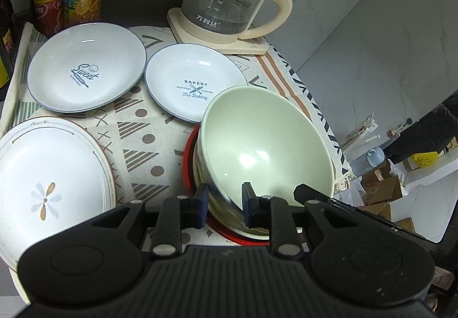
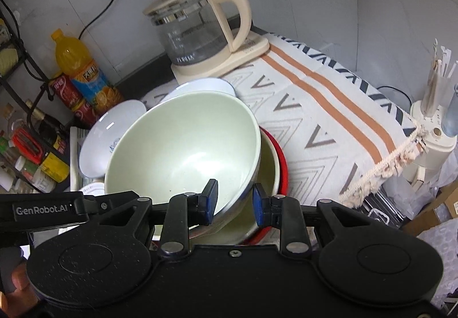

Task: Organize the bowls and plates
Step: 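Lower the small green bowl into the large green bowl, then open the right gripper and withdraw both grippers from the bowl stack, then move both grippers toward the white 'Sweet' plate on the mat, then close both grippers on the 'Sweet' plate rim and lift it, then carry the 'Sweet' plate over the white flower plate and lower it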

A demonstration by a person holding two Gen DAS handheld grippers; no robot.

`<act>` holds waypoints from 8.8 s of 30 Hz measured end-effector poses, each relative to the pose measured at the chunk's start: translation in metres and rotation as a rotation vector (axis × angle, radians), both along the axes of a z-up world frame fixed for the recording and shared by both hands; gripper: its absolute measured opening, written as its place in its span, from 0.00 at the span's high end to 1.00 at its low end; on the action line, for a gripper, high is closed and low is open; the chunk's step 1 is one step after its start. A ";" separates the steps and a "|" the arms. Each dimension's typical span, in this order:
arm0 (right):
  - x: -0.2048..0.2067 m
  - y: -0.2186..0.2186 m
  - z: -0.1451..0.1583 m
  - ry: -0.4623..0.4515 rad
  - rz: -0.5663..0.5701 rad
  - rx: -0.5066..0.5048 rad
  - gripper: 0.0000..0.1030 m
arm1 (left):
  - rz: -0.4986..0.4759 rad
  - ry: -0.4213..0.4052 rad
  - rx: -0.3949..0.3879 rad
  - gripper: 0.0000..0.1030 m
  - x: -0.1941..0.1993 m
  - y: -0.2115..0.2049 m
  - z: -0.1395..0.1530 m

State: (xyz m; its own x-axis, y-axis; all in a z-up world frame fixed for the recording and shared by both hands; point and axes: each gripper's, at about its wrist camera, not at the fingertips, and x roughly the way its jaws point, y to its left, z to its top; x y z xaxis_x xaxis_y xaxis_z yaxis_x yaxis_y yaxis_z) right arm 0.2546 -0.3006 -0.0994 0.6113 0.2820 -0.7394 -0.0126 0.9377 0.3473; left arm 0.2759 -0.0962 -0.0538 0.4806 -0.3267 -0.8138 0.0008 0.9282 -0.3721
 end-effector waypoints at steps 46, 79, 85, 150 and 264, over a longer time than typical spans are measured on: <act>-0.017 0.069 0.055 -0.157 0.127 -0.026 0.08 | 0.255 -0.051 0.092 0.12 -0.056 0.119 0.054; -0.031 0.142 0.065 -0.147 0.362 -0.099 0.00 | 0.392 -0.018 0.135 0.12 -0.104 0.186 0.046; -0.021 0.140 0.064 -0.160 0.369 -0.115 0.00 | 0.409 0.001 0.137 0.12 -0.091 0.185 0.039; 0.197 0.210 -0.071 0.269 0.223 0.163 0.47 | 0.632 0.131 -0.119 0.77 0.111 0.241 -0.109; -0.009 0.165 -0.044 0.083 0.287 0.078 0.88 | 0.600 0.151 -0.050 0.82 -0.120 0.201 -0.053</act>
